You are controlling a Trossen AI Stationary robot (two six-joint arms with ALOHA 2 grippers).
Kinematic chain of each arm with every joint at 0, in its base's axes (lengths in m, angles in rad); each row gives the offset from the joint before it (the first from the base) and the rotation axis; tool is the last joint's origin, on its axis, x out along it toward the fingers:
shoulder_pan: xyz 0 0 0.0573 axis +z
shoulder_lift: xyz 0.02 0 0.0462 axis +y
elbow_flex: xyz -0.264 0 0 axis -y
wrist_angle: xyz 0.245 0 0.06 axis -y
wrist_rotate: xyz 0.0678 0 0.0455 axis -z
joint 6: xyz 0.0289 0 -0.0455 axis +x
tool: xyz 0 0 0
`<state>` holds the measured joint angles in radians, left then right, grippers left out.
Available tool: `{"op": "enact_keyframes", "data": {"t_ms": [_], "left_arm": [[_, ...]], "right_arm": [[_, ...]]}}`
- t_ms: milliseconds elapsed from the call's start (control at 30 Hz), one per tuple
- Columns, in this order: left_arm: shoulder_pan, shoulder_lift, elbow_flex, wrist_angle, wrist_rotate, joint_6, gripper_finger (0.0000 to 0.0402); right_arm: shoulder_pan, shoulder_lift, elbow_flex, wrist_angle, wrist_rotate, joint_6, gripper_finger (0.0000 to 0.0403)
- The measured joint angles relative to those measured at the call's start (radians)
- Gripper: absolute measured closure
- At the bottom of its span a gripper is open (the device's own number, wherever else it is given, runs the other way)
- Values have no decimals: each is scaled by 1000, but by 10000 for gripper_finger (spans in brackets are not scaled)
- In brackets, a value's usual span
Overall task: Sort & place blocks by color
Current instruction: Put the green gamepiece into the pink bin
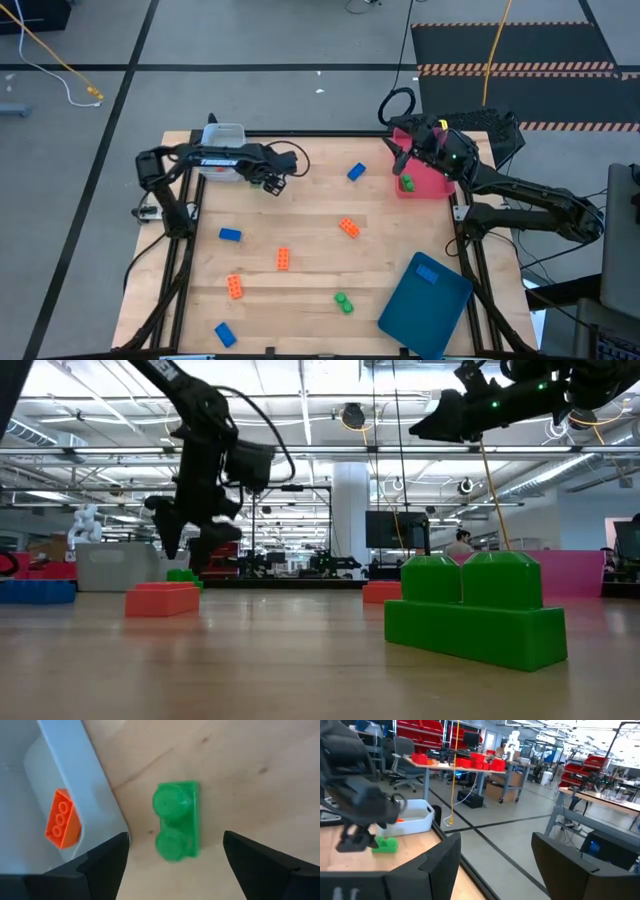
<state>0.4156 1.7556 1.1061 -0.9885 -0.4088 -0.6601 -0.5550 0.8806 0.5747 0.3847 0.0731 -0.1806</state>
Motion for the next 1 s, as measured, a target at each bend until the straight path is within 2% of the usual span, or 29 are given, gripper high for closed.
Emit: {"op": "enact_keyframes", "data": {"t_ms": [167,400,533,733,767,933,1000], "left_arm": [[48,69,0,32,11,10,84],[86,129,5,112,111,113,123],[89,121,2,123,121,117,166],[82,95,11,146,140,165,266],[79,94,16,151,143,175,273],[67,85,72,142,146,230,273],[58,85,111,143,144,258,273]], "right_arm": [[8,0,0,2,0,-14,163],[8,0,0,4,0,-16,163],[7,0,0,6,0,-17,163],[7,0,0,10,1,-17,163],[7,0,0,14,1,-17,163],[7,0,0,24,0,-9,163],[7,1,0,32,-31,10,163]]}}
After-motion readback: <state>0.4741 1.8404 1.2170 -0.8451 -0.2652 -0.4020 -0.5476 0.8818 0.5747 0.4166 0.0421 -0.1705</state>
